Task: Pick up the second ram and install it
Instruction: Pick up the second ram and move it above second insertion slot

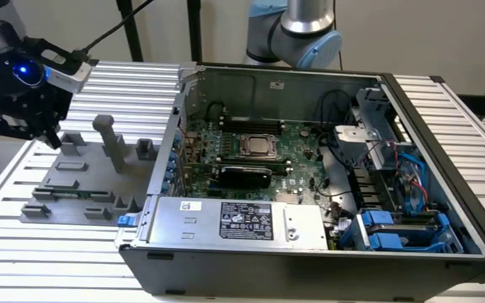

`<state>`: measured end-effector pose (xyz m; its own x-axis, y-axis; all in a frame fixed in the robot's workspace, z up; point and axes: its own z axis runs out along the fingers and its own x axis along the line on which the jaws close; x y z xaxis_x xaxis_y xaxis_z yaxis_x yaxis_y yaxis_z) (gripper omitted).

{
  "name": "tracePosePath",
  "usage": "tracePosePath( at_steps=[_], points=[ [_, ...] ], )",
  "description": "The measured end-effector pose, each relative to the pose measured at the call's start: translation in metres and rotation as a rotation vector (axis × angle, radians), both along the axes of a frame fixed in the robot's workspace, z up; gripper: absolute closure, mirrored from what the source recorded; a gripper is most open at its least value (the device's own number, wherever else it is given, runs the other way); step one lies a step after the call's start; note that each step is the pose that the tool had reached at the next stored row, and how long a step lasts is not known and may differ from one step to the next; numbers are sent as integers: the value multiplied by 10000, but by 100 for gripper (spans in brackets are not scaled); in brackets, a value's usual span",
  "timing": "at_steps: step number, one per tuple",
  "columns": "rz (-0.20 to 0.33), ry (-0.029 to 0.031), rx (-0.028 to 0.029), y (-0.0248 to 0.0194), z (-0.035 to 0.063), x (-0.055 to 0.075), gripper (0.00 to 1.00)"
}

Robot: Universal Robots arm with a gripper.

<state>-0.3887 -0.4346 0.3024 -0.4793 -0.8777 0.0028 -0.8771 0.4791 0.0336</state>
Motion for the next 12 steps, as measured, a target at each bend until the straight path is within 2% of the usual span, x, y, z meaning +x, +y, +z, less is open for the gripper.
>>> tracePosePath(
  at_steps=[12],
  points=[
    [2171,-36,-47,0,-94,0,100]
  ],
)
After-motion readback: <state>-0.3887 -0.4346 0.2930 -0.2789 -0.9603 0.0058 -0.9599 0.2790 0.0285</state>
